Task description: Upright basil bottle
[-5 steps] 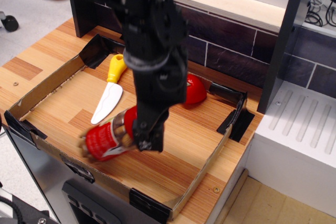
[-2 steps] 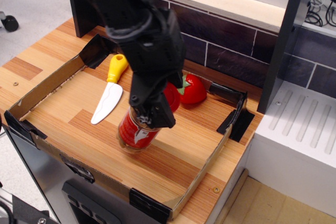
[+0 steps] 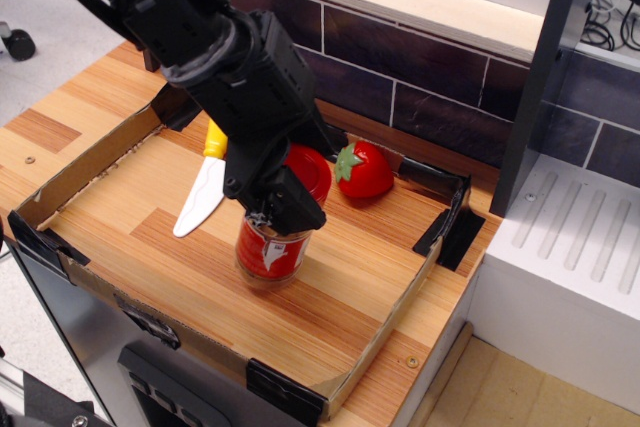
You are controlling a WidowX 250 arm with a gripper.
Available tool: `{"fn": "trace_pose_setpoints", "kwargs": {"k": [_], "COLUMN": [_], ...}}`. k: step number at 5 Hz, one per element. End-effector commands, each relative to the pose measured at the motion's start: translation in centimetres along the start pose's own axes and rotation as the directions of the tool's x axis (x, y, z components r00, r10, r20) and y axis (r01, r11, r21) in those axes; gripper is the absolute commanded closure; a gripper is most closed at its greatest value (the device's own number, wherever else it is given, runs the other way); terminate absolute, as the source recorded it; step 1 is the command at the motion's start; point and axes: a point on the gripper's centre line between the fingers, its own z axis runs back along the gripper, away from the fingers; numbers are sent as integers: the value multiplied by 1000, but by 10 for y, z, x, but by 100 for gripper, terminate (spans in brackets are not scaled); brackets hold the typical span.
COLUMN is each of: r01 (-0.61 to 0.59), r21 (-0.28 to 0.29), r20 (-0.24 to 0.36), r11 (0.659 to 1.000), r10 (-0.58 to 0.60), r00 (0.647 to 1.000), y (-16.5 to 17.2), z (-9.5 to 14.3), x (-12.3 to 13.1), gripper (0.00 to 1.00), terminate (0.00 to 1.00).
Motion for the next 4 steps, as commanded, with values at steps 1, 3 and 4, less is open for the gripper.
{"fn": "trace_pose_setpoints", "kwargs": {"k": [1, 3, 4], "r01": [-63, -110, -197], "r21": [10, 132, 214], "r20": [29, -50, -94], "r11": [998, 985, 957], "r10": [63, 117, 221], "r00": [998, 992, 971], "y": [19, 30, 42], "z": [17, 62, 80], "x": [-11, 11, 24], "gripper": [0, 0, 0], "terminate": [0, 0, 0]}}
